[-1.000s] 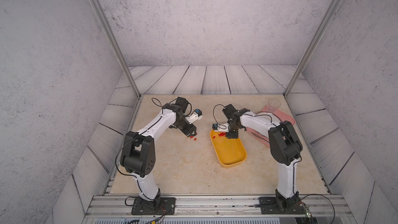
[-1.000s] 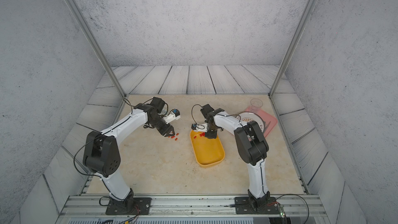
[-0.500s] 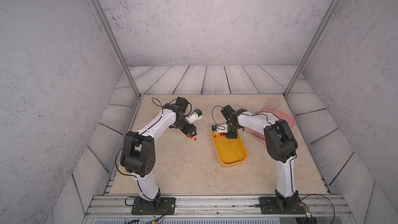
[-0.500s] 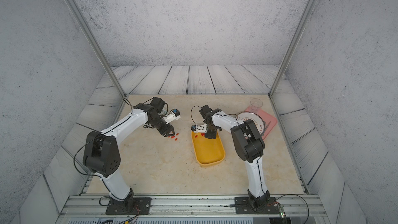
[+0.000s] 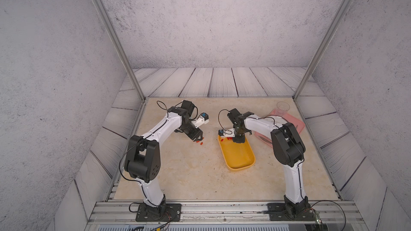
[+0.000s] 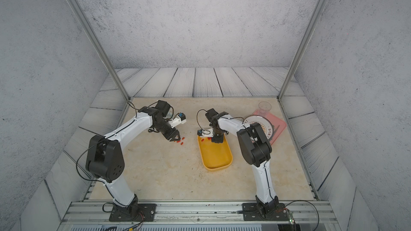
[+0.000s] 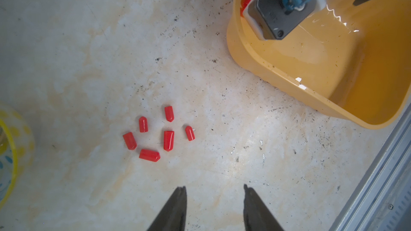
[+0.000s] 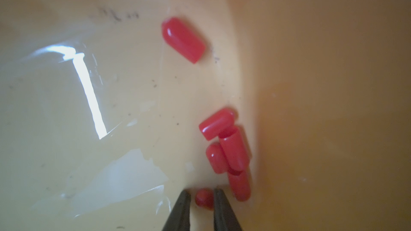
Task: Take the screw protection sleeves out of the storage box
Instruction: Pick up the screw protection sleeve from the storage box.
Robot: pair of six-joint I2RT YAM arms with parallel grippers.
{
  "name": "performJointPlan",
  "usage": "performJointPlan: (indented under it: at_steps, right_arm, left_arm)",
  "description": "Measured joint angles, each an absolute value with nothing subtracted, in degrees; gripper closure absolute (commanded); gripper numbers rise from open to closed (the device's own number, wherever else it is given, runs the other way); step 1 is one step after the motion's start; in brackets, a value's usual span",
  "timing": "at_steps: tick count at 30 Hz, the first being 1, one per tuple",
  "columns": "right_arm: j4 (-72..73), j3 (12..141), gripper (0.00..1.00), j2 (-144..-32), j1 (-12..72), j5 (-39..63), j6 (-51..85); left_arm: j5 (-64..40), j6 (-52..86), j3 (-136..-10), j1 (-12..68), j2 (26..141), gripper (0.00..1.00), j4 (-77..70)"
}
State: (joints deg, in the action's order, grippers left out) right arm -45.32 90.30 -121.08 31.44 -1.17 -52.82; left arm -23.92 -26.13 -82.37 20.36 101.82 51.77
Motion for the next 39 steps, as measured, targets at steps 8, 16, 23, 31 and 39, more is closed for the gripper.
performJointPlan:
  at_steps: [8,16,23,31,39]
  right_arm:
    - [-45.5,90.3,0.96,-121.0,31.4,-0.4,-51.9]
    - [-46.0,90.3,1.0,-120.6,31.1,2.4,-48.9]
    - [-49.3,90.3,1.0,-118.2,31.2,6.2,-46.5]
    - [-54.5,90.5,1.0,-113.0,31.2,13.8,-43.5]
    - [-54.9,95.0,1.0,-110.8,32.0,27.9,-33.9]
  left_arm:
    - [-24.1,-26.1,-82.3,20.4,101.8,0.54,52.1]
    - [-24.0,-26.1,-82.4,20.4,101.8,0.54,52.1]
    - [-23.8,-26.1,-82.3,20.4,101.8,0.54,52.1]
    - [-22.5,-25.3,-82.4,20.3,101.8,0.54,51.9]
    - [-22.7,-25.7,-82.3,16.1,101.4,0.47,51.5]
